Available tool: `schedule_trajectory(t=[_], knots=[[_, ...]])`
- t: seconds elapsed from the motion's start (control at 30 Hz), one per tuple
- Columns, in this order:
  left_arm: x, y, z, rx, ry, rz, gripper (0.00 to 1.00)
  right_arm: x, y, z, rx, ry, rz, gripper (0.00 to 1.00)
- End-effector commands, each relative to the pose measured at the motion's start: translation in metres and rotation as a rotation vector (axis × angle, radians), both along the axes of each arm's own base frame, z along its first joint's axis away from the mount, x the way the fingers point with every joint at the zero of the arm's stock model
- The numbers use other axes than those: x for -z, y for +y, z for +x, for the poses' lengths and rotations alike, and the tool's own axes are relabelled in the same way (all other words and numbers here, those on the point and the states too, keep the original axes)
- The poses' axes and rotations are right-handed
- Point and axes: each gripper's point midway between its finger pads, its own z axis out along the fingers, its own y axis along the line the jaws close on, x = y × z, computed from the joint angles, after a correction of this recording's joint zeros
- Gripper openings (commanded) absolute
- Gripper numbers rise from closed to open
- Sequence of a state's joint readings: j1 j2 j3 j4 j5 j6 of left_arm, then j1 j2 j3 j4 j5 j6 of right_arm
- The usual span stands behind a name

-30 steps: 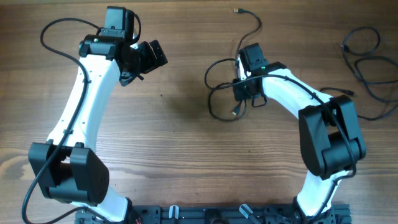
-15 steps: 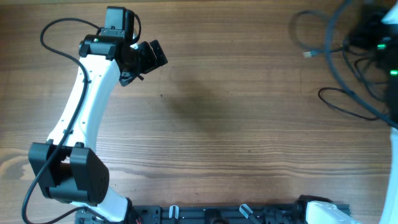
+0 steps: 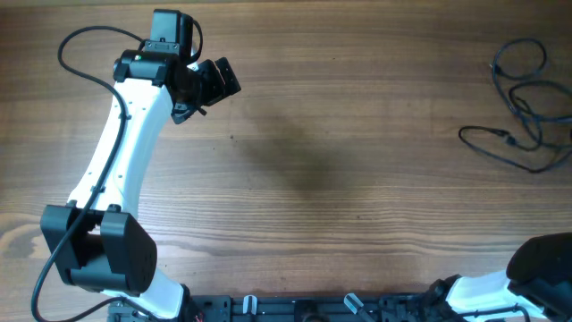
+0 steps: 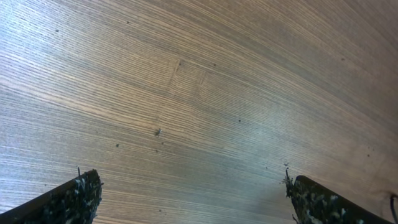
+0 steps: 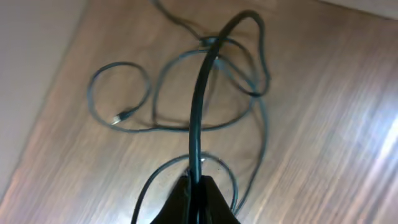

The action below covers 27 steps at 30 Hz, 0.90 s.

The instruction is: Untangle cables

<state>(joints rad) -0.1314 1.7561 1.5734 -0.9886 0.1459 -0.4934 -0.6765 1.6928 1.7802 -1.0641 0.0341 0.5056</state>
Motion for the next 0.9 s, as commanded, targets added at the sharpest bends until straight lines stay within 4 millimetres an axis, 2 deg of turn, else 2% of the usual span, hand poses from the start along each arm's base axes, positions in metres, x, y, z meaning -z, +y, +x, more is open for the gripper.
schedule_trajectory(t=[0.0, 0.07, 0.1, 0.13, 0.17, 0.23, 0.3, 0.4, 0.43, 0.47, 0.53, 0.63, 0.67, 0.73, 0.77, 0.8, 0.87], knots=[[0.006, 0.001, 0.000, 0.012, 0.011, 0.016, 1.00, 0.013, -0.031, -0.026, 0.139, 0.033, 0.023, 0.04], [0.006, 0.001, 0.000, 0.012, 0.011, 0.016, 1.00, 0.023, -0.035, -0.028, 0.144, 0.049, 0.040, 0.07], [0.006, 0.001, 0.000, 0.012, 0.011, 0.016, 1.00, 0.029, -0.035, -0.026, 0.141, 0.057, 0.051, 0.70], [0.006, 0.001, 0.000, 0.012, 0.011, 0.016, 1.00, 0.031, -0.034, -0.024, 0.133, 0.054, 0.060, 0.95], [0.006, 0.001, 0.000, 0.012, 0.011, 0.016, 1.00, 0.033, -0.031, -0.019, 0.102, 0.044, 0.077, 0.99], [0.006, 0.001, 0.000, 0.012, 0.011, 0.016, 1.00, 0.029, -0.018, -0.006, -0.010, -0.002, 0.110, 1.00], [0.006, 0.001, 0.000, 0.012, 0.011, 0.016, 1.00, 0.013, 0.007, 0.012, -0.201, -0.093, 0.146, 0.99], [0.006, 0.001, 0.000, 0.012, 0.011, 0.016, 1.00, -0.040, 0.061, 0.036, -0.549, -0.303, 0.143, 1.00], [0.006, 0.001, 0.000, 0.012, 0.011, 0.016, 1.00, -0.057, 0.078, 0.037, -0.640, -0.354, 0.122, 1.00], [0.006, 0.001, 0.000, 0.012, 0.011, 0.016, 1.00, -0.081, 0.105, 0.037, -0.774, -0.426, 0.084, 1.00], [0.006, 0.001, 0.000, 0.012, 0.011, 0.016, 1.00, -0.112, 0.145, 0.030, -0.903, -0.481, 0.024, 1.00], [0.006, 0.001, 0.000, 0.012, 0.011, 0.016, 1.00, -0.146, 0.224, 0.007, -1.116, -0.512, -0.066, 1.00], [0.006, 0.001, 0.000, 0.012, 0.011, 0.016, 1.00, -0.151, 0.243, -0.001, -1.155, -0.517, -0.063, 1.00], [0.006, 0.001, 0.000, 0.012, 0.011, 0.016, 1.00, -0.155, 0.293, -0.032, -1.259, -0.509, 0.000, 1.00], [0.006, 0.001, 0.000, 0.012, 0.011, 0.016, 1.00, -0.154, 0.306, -0.043, -1.286, -0.498, 0.026, 1.00], [0.006, 0.001, 0.000, 0.012, 0.011, 0.016, 1.00, -0.155, 0.310, -0.048, -1.281, -0.497, 0.048, 1.00], [0.006, 0.001, 0.000, 0.012, 0.011, 0.016, 1.00, -0.154, 0.310, -0.048, -1.259, -0.492, 0.077, 1.00]])
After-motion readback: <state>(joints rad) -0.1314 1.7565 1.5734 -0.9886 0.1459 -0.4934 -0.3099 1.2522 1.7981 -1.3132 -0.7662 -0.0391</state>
